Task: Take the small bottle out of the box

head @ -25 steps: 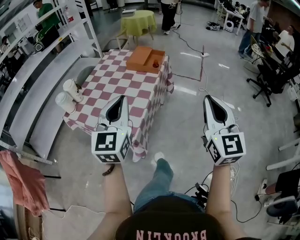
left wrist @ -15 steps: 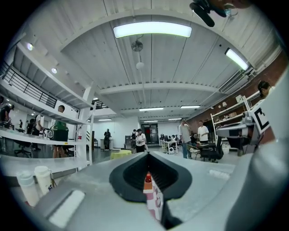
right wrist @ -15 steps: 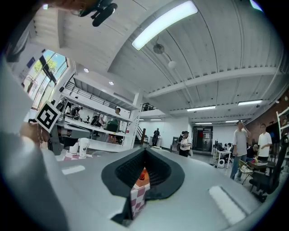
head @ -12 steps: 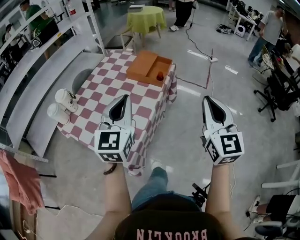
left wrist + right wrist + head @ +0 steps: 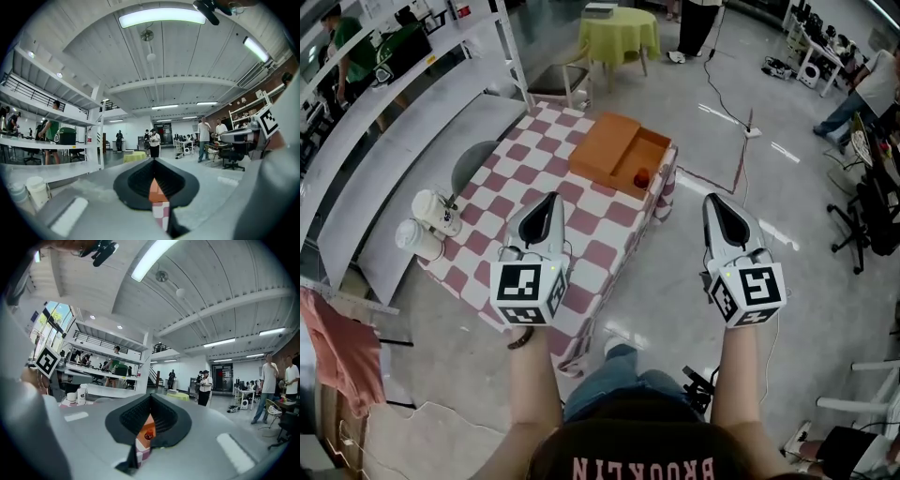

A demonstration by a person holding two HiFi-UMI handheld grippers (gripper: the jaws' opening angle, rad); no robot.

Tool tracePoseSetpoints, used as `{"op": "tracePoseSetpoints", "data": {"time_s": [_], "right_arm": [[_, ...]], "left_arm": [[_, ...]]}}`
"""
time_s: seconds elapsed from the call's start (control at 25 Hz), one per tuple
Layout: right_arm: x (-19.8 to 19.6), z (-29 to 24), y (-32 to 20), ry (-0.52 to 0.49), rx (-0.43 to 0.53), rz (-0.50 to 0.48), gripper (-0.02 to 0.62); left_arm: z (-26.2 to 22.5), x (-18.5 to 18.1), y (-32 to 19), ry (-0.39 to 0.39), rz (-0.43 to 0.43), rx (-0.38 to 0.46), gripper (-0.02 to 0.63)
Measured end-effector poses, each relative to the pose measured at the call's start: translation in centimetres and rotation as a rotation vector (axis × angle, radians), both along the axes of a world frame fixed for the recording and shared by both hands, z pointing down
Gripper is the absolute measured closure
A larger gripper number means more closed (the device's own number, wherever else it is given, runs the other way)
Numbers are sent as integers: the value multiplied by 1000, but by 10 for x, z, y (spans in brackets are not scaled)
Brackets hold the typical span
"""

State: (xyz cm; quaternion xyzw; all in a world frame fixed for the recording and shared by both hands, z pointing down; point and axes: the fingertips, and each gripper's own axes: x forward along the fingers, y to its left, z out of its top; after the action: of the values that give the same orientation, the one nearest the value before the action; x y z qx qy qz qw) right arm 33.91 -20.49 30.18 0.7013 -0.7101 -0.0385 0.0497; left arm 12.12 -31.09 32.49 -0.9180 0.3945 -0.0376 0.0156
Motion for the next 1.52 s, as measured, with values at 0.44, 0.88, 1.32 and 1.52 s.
{"op": "tracePoseSetpoints", "data": {"time_s": [0.44,0.88,1.32,1.52], "right_arm": [[-5,29,-74,-29,-54,-76,595],[10,50,-160,-58,-75,-160,594],[25,114,-214,-100,-196,-205,430],[20,161,-222,-128,-282,-239,417]], "left_arm": [[15,-44,-51,-19,-158,-35,606],[29,-53,-106,-7,-285,-70,606],[68,-51,-143,-49,-357,-155,606],[98,-46,-150,-40,-361,-220,606]]}}
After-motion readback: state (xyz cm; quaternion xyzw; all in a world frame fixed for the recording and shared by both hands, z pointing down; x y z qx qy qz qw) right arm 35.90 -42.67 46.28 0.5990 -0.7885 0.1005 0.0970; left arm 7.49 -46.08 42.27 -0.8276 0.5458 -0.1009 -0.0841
